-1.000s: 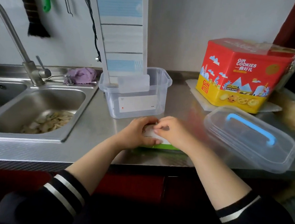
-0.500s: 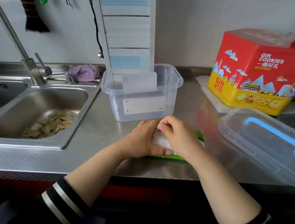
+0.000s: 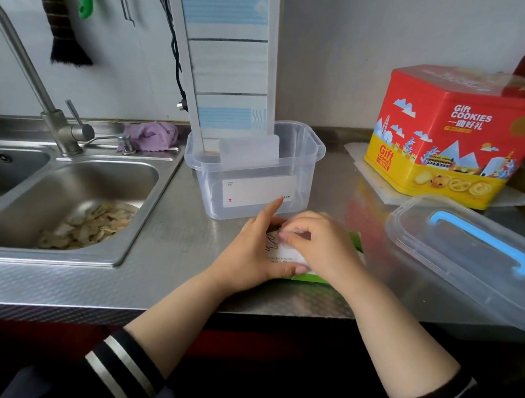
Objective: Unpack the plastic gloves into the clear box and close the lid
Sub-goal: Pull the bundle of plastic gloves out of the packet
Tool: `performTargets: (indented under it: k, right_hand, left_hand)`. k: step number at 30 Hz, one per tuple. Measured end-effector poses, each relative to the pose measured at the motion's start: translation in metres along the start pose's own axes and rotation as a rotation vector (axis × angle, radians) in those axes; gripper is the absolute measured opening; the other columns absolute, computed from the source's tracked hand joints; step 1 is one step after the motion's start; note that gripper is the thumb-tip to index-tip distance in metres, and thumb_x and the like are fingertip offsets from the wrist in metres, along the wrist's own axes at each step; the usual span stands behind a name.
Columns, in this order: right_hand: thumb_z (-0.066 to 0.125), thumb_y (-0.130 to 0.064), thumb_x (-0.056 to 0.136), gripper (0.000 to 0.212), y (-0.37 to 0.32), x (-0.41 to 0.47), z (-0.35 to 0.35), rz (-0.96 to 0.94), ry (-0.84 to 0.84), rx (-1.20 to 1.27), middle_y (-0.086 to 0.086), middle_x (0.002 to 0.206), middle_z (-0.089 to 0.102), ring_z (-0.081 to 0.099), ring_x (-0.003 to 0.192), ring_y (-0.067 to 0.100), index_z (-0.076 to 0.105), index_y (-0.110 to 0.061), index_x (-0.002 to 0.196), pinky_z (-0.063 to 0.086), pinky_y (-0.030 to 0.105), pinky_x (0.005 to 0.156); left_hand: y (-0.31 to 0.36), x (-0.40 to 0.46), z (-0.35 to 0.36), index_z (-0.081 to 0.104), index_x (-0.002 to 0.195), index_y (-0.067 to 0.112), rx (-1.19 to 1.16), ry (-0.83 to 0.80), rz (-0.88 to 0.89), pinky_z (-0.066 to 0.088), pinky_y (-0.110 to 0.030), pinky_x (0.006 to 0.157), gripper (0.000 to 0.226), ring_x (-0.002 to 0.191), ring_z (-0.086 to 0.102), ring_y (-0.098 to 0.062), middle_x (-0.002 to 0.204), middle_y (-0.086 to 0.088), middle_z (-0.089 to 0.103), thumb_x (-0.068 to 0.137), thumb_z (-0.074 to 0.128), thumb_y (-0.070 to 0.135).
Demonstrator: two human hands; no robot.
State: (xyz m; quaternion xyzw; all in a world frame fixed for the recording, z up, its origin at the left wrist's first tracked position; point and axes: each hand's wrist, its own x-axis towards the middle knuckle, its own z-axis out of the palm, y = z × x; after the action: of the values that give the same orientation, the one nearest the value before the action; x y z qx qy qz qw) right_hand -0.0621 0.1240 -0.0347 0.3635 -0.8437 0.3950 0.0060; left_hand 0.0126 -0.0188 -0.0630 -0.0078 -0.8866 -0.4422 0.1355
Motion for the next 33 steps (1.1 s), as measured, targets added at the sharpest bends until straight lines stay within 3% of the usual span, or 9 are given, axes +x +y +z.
performTargets:
  k: [5, 8, 12, 15, 17, 21, 25, 29, 33]
  right_hand:
    - [0.064, -0.015, 0.088, 0.015, 0.001, -0.005, -0.002, 0.012, 0.019, 0.072, -0.014, 0.085, 0.066, 0.053, 0.089, 0.0, 0.072, -0.025, 0.079, 0.045, 0.014, 0.069]
    - [0.063, -0.018, 0.091, 0.012, 0.001, -0.007, -0.008, 0.057, 0.034, 0.108, -0.014, 0.085, 0.067, 0.058, 0.084, -0.001, 0.073, -0.021, 0.085, 0.037, 0.001, 0.071]
    - [0.065, -0.023, 0.091, 0.01, 0.007, -0.01, -0.01, 0.053, -0.001, 0.233, -0.014, 0.088, 0.072, 0.065, 0.086, 0.001, 0.074, -0.022, 0.086, 0.051, 0.028, 0.083]
    - [0.066, -0.024, 0.089, 0.007, 0.009, -0.012, -0.009, 0.039, 0.023, 0.229, -0.011, 0.09, 0.072, 0.066, 0.089, 0.006, 0.073, -0.023, 0.088, 0.052, 0.037, 0.086]
    - [0.068, -0.026, 0.087, 0.006, 0.007, -0.009, -0.011, 0.04, -0.001, 0.211, -0.009, 0.099, 0.069, 0.064, 0.094, 0.006, 0.071, -0.026, 0.093, 0.051, 0.036, 0.089]
    - [0.072, -0.044, 0.08, 0.051, 0.006, 0.0, -0.017, 0.059, -0.201, -0.074, -0.017, 0.127, 0.05, 0.044, 0.119, 0.001, 0.057, -0.036, 0.128, 0.037, 0.03, 0.104]
    - [0.057, -0.03, 0.095, 0.021, 0.005, 0.0, -0.008, -0.081, -0.141, -0.153, -0.023, 0.13, 0.054, 0.043, 0.121, 0.0, 0.071, -0.028, 0.111, 0.027, 0.01, 0.101]
    - [0.058, -0.019, 0.089, 0.022, 0.011, -0.011, 0.0, -0.242, 0.038, -0.16, -0.004, 0.111, 0.071, 0.063, 0.109, 0.013, 0.076, -0.018, 0.102, 0.047, 0.029, 0.093]
    - [0.049, -0.027, 0.088, 0.031, 0.009, -0.019, -0.006, -0.309, 0.052, -0.087, -0.004, 0.103, 0.074, 0.066, 0.1, 0.008, 0.076, -0.015, 0.096, 0.049, 0.022, 0.084]
  left_hand:
    - [0.001, -0.002, 0.001, 0.014, 0.15, 0.036, 0.007, 0.008, -0.014, 0.034, -0.037, 0.111, 0.114, 0.13, 0.04, -0.01, 0.131, 0.016, 0.051, 0.059, 0.077, 0.065]
    - [0.001, -0.001, 0.0, 0.021, 0.148, 0.032, 0.015, 0.006, -0.024, 0.034, -0.031, 0.109, 0.111, 0.128, 0.039, -0.007, 0.127, 0.022, 0.05, 0.058, 0.076, 0.066]
    - [0.002, -0.001, 0.0, 0.035, 0.141, 0.025, 0.074, 0.028, -0.007, 0.035, -0.028, 0.105, 0.097, 0.123, 0.038, -0.004, 0.125, 0.019, 0.051, 0.062, 0.081, 0.057]
    - [0.003, -0.001, -0.001, 0.046, 0.131, 0.022, 0.12, 0.048, 0.01, 0.037, -0.027, 0.103, 0.084, 0.12, 0.039, -0.003, 0.121, 0.018, 0.048, 0.062, 0.082, 0.054]
    - [0.004, -0.001, -0.002, 0.042, 0.134, 0.023, 0.103, 0.039, -0.015, 0.036, -0.027, 0.105, 0.088, 0.122, 0.038, -0.004, 0.121, 0.02, 0.047, 0.062, 0.084, 0.052]
    - [0.005, -0.005, -0.002, 0.017, 0.15, 0.028, 0.022, 0.004, -0.041, 0.029, -0.023, 0.109, 0.118, 0.132, 0.034, -0.006, 0.127, 0.018, 0.043, 0.055, 0.08, 0.06]
    - [0.004, -0.006, -0.004, 0.008, 0.153, 0.024, 0.036, -0.033, -0.039, 0.023, -0.023, 0.111, 0.126, 0.135, 0.026, -0.007, 0.132, 0.017, 0.038, 0.057, 0.088, 0.045]
    - [0.004, -0.006, -0.001, 0.016, 0.151, 0.021, 0.096, 0.012, -0.013, 0.025, -0.018, 0.107, 0.119, 0.126, 0.032, -0.006, 0.13, 0.015, 0.045, 0.059, 0.087, 0.048]
    - [0.005, -0.003, -0.003, 0.022, 0.15, 0.025, 0.107, 0.011, 0.002, 0.026, -0.015, 0.104, 0.112, 0.123, 0.033, -0.003, 0.13, 0.015, 0.049, 0.061, 0.086, 0.047]
